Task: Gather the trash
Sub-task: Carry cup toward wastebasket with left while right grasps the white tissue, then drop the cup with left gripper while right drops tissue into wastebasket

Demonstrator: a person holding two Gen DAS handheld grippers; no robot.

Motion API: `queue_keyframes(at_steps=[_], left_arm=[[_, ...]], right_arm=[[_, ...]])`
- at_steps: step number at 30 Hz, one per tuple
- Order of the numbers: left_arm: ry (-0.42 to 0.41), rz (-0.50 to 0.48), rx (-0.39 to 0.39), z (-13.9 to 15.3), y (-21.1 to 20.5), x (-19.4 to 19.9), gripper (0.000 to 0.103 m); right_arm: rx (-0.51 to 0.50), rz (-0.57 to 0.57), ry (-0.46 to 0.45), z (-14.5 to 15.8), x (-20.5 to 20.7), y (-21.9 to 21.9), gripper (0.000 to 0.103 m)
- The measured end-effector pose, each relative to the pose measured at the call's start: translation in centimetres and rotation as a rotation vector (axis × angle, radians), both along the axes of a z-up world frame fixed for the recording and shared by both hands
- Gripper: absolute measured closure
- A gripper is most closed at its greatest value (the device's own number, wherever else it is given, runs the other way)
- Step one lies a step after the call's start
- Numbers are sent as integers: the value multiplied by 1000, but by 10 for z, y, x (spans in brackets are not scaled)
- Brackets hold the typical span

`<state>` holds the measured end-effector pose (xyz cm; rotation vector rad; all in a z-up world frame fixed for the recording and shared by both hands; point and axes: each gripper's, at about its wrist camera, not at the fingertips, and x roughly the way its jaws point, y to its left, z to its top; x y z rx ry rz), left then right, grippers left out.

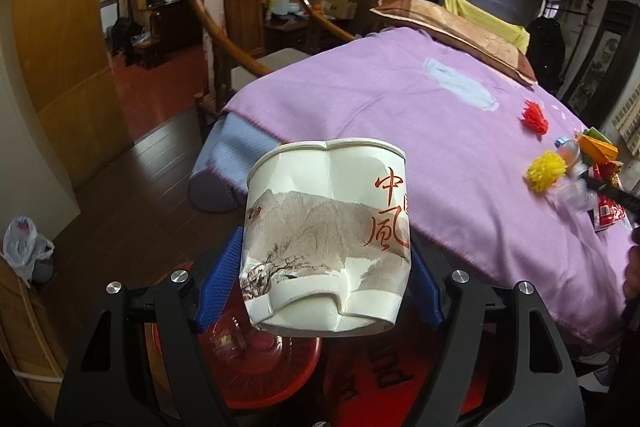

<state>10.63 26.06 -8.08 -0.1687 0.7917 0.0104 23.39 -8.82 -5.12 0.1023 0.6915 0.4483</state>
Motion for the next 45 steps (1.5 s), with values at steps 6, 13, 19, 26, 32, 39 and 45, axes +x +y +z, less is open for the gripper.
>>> queue_keyframes(at_steps=[6, 13, 19, 26, 32, 39, 45], left_arm=[[6, 37, -3, -3, 17, -18, 30], [54, 75, -1, -28, 36, -39, 29], [94, 131, 41, -50, 48, -45, 13], [64, 221, 50, -52, 83, -61, 7], [63, 327, 64, -61, 116, -77, 7], [86, 365, 64, -76, 136, -89, 7], [86, 371, 62, -79, 143, -93, 7]], right_arm=[[46, -24, -130, 45, -32, -21, 86], [84, 46, -182, 69, -60, -11, 86], [65, 143, -167, 71, -68, 33, 86], [36, 317, -103, 60, -68, 118, 86], [-21, 492, -19, 33, -71, 215, 86], [-129, 615, 47, -4, -73, 312, 68], [-137, 617, 54, -6, -70, 326, 65]])
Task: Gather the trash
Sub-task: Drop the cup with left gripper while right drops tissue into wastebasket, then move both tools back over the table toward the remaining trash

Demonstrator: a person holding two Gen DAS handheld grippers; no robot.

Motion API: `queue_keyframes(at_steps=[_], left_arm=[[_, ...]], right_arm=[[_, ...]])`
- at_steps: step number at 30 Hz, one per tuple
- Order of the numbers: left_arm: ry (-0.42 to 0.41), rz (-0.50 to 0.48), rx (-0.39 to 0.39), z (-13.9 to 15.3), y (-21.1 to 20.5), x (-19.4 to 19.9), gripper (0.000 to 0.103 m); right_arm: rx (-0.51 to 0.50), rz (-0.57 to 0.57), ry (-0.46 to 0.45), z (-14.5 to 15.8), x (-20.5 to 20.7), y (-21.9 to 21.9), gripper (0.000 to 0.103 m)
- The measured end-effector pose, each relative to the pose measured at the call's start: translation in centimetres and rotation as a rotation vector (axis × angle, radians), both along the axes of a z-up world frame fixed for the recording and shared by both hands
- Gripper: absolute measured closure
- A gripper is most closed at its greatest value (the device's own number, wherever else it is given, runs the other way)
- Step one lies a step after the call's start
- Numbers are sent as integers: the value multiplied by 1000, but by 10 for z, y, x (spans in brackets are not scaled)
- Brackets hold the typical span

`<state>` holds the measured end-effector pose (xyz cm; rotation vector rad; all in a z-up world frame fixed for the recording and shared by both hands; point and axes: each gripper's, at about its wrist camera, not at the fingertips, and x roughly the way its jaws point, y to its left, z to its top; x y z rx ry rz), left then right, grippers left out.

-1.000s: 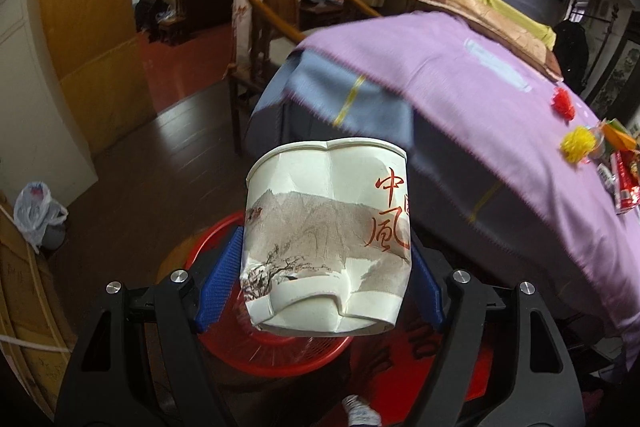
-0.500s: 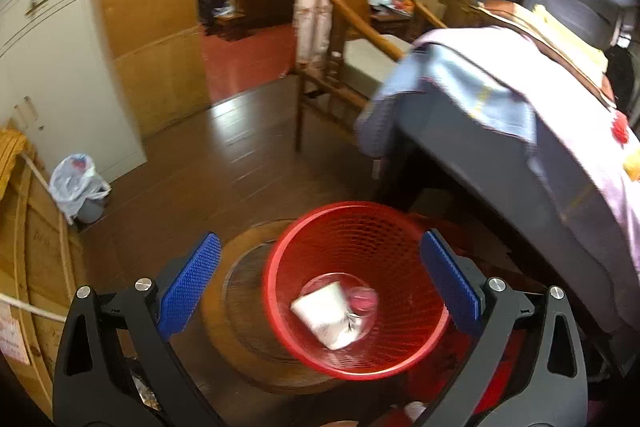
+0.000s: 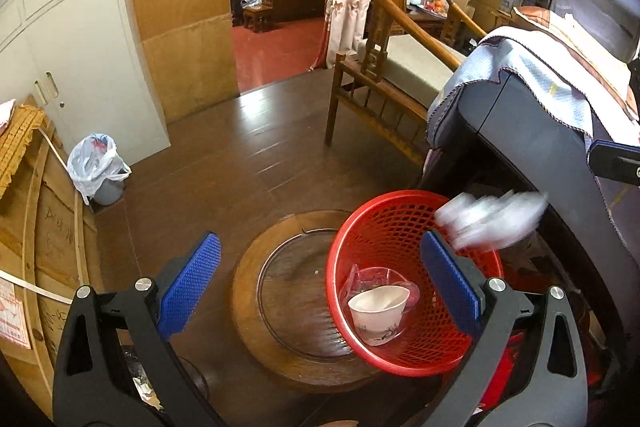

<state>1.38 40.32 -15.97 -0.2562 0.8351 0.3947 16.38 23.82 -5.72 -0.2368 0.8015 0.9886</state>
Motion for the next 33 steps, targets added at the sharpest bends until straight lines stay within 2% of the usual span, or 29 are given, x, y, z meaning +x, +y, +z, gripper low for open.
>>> queue_keyframes(at_steps=[9, 16, 21, 26, 33], left_arm=[[-20, -24, 4, 12, -10, 4, 7], [-75, -91, 67, 50, -48, 4, 7], [-119, -144, 122, 81, -84, 0, 7], [-166, -231, 188, 113, -138, -4, 7], [-190, -361, 202, 137, -210, 3, 7]], right_arm=[[39, -50, -31, 15, 3, -31, 61], [126, -118, -73, 40, -4, -84, 57], [202, -182, -120, 60, -12, -141, 54], [287, -278, -177, 76, -24, -217, 51], [384, -472, -251, 82, -42, -336, 37]])
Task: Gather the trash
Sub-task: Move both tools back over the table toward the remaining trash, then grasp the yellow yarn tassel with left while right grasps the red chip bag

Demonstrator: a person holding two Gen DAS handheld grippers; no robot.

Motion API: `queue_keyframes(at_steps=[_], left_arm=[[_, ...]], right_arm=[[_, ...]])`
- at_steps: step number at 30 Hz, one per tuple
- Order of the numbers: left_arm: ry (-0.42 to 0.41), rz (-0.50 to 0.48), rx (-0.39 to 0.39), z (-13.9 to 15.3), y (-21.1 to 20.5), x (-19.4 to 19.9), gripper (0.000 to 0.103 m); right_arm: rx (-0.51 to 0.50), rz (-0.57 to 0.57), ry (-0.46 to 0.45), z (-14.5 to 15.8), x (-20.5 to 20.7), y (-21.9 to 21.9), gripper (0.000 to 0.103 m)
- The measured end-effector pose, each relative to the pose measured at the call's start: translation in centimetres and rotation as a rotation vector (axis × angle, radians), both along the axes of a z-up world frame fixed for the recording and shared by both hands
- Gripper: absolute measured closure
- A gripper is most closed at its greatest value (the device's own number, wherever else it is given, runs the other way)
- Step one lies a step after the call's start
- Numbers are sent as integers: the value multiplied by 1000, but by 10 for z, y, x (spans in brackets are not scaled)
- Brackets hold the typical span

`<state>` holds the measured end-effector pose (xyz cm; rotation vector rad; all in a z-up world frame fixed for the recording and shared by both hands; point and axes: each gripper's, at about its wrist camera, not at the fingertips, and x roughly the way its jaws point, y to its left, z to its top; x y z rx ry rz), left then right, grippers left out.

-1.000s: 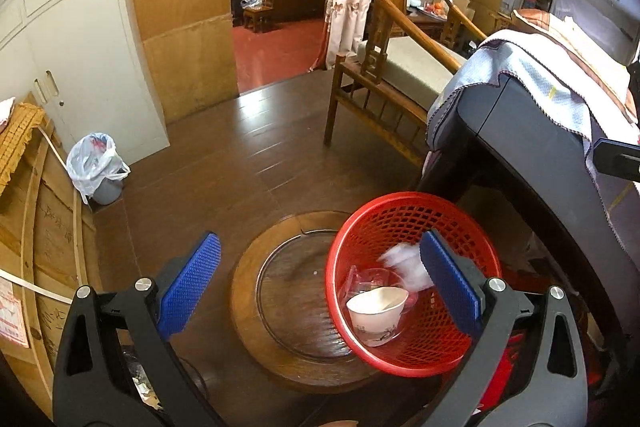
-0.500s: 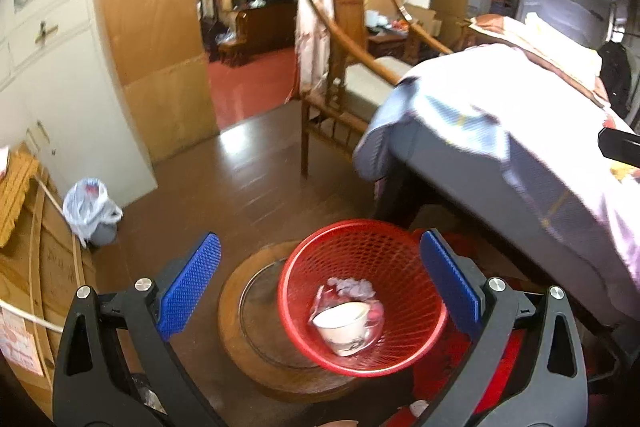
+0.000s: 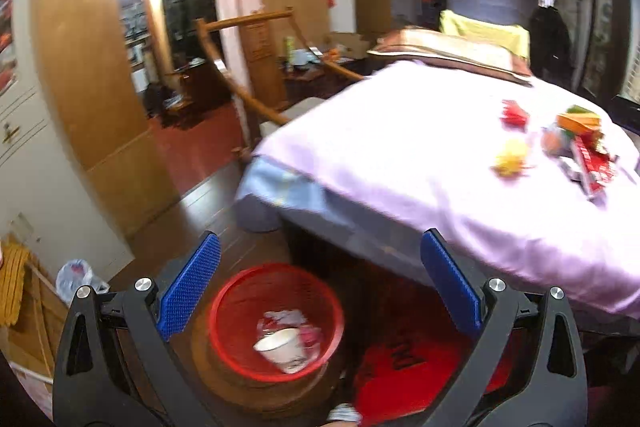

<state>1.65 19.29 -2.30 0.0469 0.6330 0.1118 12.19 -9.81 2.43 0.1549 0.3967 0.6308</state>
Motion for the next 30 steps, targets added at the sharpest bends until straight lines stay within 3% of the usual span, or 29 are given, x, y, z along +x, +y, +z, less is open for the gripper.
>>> queue_keyframes(at_steps=[4, 10, 18, 30], left_arm=[[17, -88, 2, 2, -46, 17, 7], [47, -202, 4, -4, -107, 66, 7], [132, -290, -17, -23, -170, 145, 7], [237, -304, -75, -50, -193, 208, 7]], right_arm=[[59, -145, 14, -14, 1, -78, 32], [106, -319, 74, -43, 19, -154, 29], [116, -383, 166, -79, 52, -177, 29], [111, -376, 224, -97, 72, -176, 24]])
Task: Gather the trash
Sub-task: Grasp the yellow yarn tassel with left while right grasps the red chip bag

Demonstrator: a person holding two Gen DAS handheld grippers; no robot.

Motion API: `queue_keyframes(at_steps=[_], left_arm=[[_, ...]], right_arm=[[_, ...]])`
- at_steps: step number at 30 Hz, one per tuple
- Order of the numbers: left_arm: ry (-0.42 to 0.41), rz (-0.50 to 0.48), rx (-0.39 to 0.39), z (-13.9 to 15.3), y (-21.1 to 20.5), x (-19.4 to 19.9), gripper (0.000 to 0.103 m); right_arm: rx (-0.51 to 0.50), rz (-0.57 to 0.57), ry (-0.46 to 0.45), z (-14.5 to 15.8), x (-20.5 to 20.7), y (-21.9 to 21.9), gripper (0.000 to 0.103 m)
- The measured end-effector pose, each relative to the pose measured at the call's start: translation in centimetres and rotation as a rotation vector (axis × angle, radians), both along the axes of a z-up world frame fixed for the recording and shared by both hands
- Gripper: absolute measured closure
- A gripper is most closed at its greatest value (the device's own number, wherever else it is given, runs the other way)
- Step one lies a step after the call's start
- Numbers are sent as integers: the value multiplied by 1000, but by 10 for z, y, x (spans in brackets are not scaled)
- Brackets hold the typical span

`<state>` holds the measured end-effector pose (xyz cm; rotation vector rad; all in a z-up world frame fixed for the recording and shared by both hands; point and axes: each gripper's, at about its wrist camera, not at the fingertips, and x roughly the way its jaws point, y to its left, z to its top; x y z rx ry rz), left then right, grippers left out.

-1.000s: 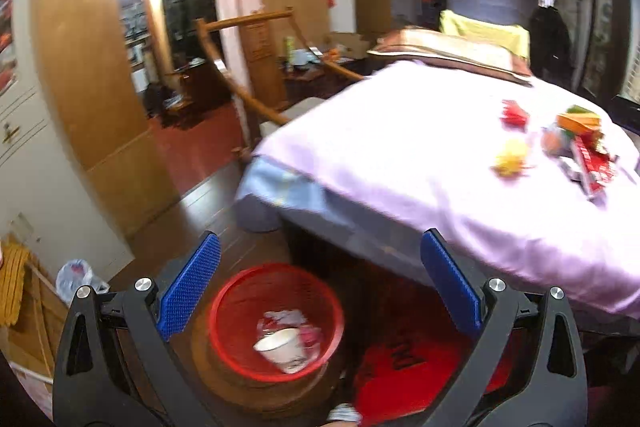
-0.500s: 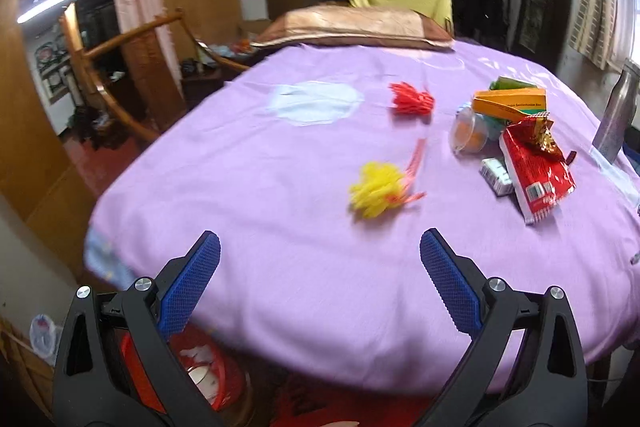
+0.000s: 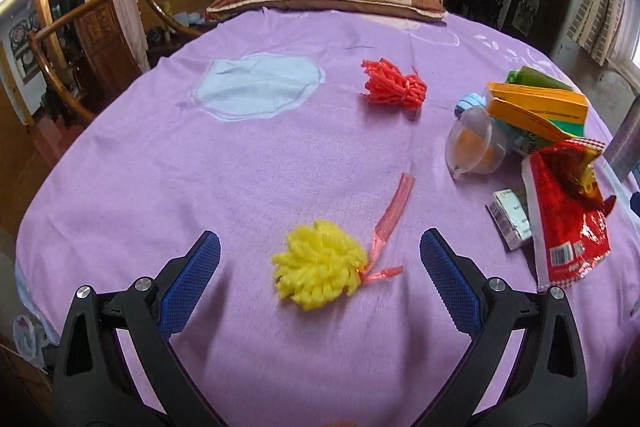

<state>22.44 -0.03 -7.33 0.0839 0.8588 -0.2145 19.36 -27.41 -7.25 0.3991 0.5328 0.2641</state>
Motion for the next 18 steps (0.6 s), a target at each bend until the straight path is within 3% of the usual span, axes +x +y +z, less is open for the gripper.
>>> queue_keyframes(at_steps=[7, 18], left_arm=[[33, 13, -35, -8, 4, 7, 7], [116, -13, -104, -16, 9, 16, 7]], right_arm=[[-40, 38, 5, 7, 13, 18, 23], [-242, 100, 61, 7, 46, 71, 20]])
